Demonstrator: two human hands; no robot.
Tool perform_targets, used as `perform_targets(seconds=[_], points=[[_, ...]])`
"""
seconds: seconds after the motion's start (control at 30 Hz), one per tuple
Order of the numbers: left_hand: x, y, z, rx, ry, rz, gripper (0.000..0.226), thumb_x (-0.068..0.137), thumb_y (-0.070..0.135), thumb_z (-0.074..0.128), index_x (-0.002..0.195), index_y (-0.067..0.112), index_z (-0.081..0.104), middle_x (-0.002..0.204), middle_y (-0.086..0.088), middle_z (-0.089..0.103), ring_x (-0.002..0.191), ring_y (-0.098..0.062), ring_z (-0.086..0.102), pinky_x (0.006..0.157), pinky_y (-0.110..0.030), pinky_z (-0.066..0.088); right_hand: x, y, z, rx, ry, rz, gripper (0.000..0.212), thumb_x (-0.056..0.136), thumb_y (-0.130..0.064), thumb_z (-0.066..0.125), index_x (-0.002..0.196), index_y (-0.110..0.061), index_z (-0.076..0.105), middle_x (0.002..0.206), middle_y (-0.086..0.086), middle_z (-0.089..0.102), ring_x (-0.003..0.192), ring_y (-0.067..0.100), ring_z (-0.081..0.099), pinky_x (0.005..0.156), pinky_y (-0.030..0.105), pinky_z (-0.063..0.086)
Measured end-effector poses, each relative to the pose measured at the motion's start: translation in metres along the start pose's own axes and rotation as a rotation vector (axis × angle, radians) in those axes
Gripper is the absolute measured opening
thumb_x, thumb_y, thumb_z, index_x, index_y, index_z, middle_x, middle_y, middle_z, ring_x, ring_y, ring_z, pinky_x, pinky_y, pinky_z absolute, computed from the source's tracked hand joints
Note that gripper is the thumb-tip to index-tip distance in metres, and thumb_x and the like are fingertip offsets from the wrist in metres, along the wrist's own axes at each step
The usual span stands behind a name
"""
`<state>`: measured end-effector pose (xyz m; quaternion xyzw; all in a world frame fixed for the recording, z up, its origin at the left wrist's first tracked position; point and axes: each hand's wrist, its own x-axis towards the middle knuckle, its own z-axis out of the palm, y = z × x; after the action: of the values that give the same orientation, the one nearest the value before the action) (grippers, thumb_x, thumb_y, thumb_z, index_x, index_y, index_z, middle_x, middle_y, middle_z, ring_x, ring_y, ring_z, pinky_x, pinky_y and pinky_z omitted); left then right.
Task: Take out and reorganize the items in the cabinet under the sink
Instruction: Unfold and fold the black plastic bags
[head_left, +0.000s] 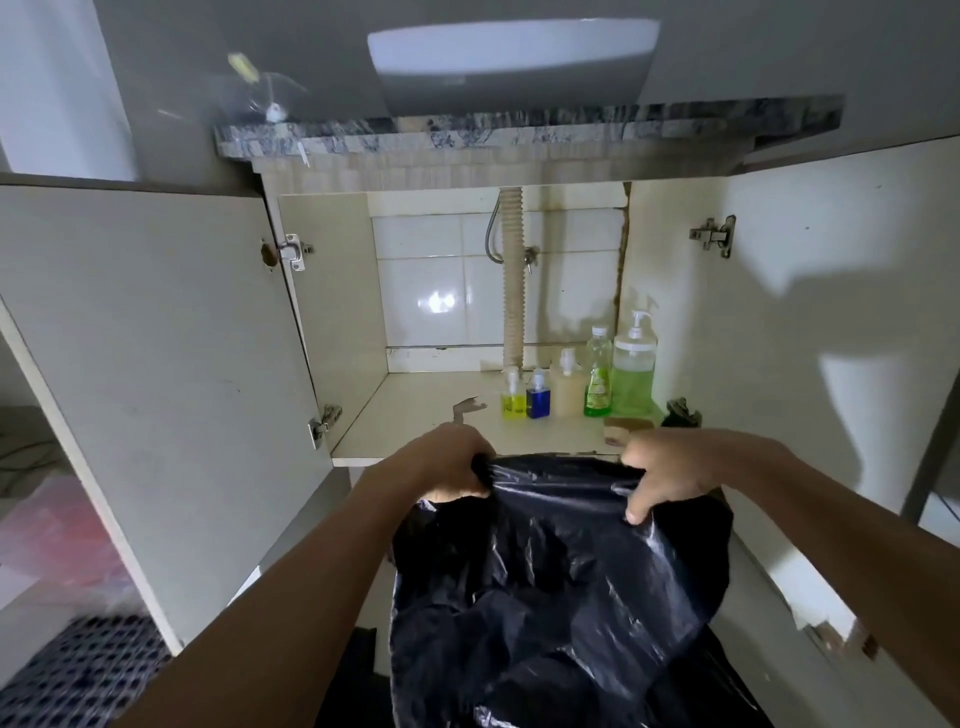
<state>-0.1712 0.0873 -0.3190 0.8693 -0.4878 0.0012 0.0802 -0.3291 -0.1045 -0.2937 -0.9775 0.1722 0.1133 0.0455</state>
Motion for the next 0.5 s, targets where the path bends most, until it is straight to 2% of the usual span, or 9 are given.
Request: perform_targets(seconds=[0.07, 0.2, 0.27, 0.33, 0.4, 0.5], points=[[0.002, 0.002, 0.003, 0.026, -0.072, -0.051, 0.016, 0.082, 0.013, 0.067, 0.097, 0.009, 0.069, 0.089, -0.004, 0.064, 0.082, -0.017, 0.053, 0.072, -0.026, 0.042, -0.001, 0.002, 0.005, -0.037, -0.05, 0.034, 0.038, 0.069, -0.043, 0.073, 0.069, -0.02, 0.043, 0.075, -0.003, 0.045, 0.064, 0.012, 0.043, 0.058, 0.027, 0.034], [0.006, 0.001, 0.01, 0.054, -0.281, -0.177, 0.045, 0.081, 0.015, 0.07, 0.125, 0.014, 0.059, 0.12, -0.009, 0.062, 0.106, -0.026, 0.058, 0.084, -0.028, 0.045, -0.004, 0.007, 0.002, 0.011, 0.033, 0.063, 0.033, 0.071, -0.034, 0.074, 0.07, -0.022, 0.043, 0.079, -0.002, 0.049, 0.067, 0.012, 0.048, 0.058, 0.026, 0.038], [0.014, -0.005, 0.014, 0.07, -0.384, -0.181, 0.062, 0.078, 0.021, 0.073, 0.136, 0.019, 0.051, 0.124, -0.007, 0.061, 0.11, -0.026, 0.057, 0.094, -0.032, 0.047, -0.007, 0.009, -0.002, -0.003, -0.025, 0.101, 0.032, 0.071, -0.034, 0.074, 0.088, -0.019, 0.052, 0.086, -0.002, 0.053, 0.073, 0.013, 0.052, 0.06, 0.026, 0.04], [0.023, -0.003, 0.016, 0.108, -0.48, -0.174, 0.076, 0.075, 0.028, 0.076, 0.142, 0.021, 0.042, 0.127, -0.005, 0.059, 0.112, -0.026, 0.056, 0.099, -0.037, 0.047, -0.006, 0.014, -0.01, 0.0, -0.074, 0.157, 0.044, 0.071, -0.032, 0.073, 0.108, -0.021, 0.054, 0.087, -0.004, 0.056, 0.077, 0.013, 0.055, 0.062, 0.026, 0.043], [0.033, 0.003, 0.012, 0.15, -0.517, -0.181, 0.069, 0.075, 0.029, 0.075, 0.137, 0.016, 0.048, 0.123, -0.006, 0.06, 0.106, -0.024, 0.057, 0.096, -0.034, 0.047, 0.002, 0.019, -0.021, 0.023, -0.05, 0.184, 0.041, 0.073, -0.025, 0.071, 0.11, -0.024, 0.054, 0.083, -0.004, 0.056, 0.072, 0.012, 0.055, 0.059, 0.025, 0.041], [0.057, 0.01, -0.001, 0.231, -0.435, -0.217, 0.044, 0.08, 0.021, 0.071, 0.12, 0.007, 0.062, 0.112, -0.009, 0.064, 0.097, -0.025, 0.06, 0.088, -0.031, 0.048, 0.032, 0.03, -0.03, 0.047, 0.011, 0.194, 0.033, 0.076, -0.019, 0.068, 0.105, -0.015, 0.051, 0.084, 0.0, 0.054, 0.071, 0.015, 0.054, 0.056, 0.024, 0.04]])
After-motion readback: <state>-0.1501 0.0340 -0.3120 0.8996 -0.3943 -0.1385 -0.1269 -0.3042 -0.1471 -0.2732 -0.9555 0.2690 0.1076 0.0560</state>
